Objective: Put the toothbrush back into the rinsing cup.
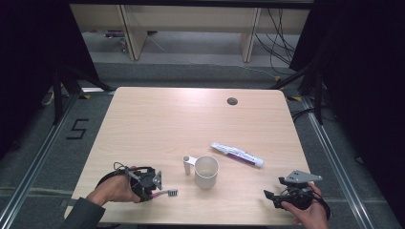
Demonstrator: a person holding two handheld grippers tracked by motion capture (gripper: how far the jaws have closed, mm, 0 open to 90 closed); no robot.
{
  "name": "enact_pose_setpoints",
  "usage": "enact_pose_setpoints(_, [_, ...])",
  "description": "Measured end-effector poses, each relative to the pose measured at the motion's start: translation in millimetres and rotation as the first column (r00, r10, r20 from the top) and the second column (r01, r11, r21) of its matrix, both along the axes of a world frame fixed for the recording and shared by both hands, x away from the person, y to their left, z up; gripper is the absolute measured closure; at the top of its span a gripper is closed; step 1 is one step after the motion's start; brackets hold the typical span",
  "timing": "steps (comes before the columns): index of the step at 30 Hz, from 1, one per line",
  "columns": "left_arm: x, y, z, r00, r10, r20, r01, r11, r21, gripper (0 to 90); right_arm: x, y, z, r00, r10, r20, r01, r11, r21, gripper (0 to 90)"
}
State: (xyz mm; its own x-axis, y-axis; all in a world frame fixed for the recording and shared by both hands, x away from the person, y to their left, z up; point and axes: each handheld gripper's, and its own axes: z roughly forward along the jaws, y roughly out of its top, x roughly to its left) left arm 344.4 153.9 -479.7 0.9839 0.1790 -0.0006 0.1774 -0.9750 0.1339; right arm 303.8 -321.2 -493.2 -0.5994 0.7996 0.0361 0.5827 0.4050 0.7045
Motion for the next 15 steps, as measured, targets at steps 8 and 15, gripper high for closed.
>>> enact_pose_setpoints(8, [2.4, -7.2, 0.5, 0.9987, 0.049, -0.014, -0.048, 0.9977, 0.048, 81.8, -1.7, 1.4, 0.8, 0.9994, -0.013, -0.032, 0.013, 1.000, 0.013, 21.4])
enact_pose_setpoints(15, [1.3, -11.3, 0.7, 0.9969, 0.077, -0.016, -0.076, 0.9947, 0.069, 82.2, -1.7, 1.2, 0.5, 0.9993, -0.014, -0.035, 0.014, 1.000, 0.012, 21.5])
